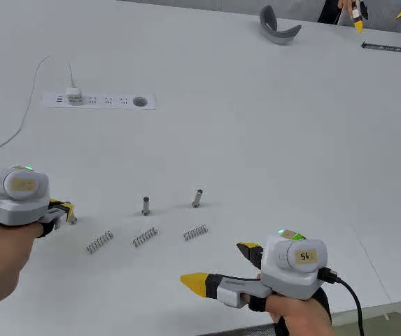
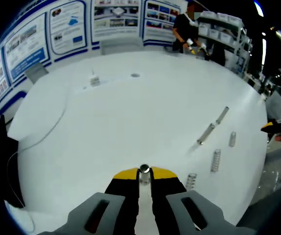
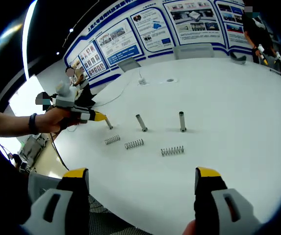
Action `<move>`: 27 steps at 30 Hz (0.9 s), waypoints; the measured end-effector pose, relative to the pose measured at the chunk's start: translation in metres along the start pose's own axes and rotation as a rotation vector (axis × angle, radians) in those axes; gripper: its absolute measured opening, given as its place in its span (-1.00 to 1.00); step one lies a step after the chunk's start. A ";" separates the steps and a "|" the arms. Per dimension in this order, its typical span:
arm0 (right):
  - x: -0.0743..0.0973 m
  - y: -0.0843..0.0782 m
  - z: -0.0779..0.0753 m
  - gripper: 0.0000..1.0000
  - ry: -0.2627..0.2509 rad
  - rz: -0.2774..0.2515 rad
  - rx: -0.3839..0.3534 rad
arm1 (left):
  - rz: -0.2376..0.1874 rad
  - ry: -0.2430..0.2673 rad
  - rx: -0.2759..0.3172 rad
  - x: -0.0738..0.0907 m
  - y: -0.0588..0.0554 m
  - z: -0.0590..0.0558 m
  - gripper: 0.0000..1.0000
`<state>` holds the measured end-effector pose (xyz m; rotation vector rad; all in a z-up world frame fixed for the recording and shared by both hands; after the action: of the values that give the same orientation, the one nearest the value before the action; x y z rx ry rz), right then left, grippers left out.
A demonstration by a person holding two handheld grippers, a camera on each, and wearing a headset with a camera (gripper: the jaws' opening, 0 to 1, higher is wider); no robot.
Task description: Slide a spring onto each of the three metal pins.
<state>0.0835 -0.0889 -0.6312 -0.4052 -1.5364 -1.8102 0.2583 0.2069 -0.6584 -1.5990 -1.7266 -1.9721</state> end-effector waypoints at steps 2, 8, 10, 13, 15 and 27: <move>0.000 0.000 0.000 0.81 0.001 0.000 0.000 | 0.001 0.001 -0.007 0.000 0.000 0.000 -0.85; -0.001 0.000 0.001 0.81 0.005 0.002 0.001 | 0.001 0.005 -0.027 0.001 -0.001 -0.002 -0.84; -0.001 -0.001 0.002 0.81 0.006 0.003 0.002 | 0.004 0.003 -0.030 0.001 -0.001 -0.003 -0.84; -0.001 -0.001 0.002 0.81 0.007 0.003 0.001 | 0.012 0.005 -0.036 0.002 -0.004 -0.004 -0.84; -0.001 -0.001 0.002 0.81 0.008 0.003 0.000 | 0.012 0.006 -0.035 0.002 -0.005 -0.004 -0.84; -0.001 -0.001 0.002 0.81 0.009 0.005 0.001 | 0.027 0.004 -0.029 0.001 -0.008 -0.003 -0.82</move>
<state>0.0828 -0.0864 -0.6323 -0.3993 -1.5293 -1.8047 0.2506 0.2078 -0.6629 -1.6177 -1.6735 -1.9958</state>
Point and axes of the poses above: the centre of the closed fingertips' face, and the gripper's own axes: x roughly backward along the fingers, z roughly to its left, y roughly out of its top, the point moved 8 cm from there along x, roughly backward along the fingers, and after that the axes turned 9 degrees about -y, right-handed, at the moved point
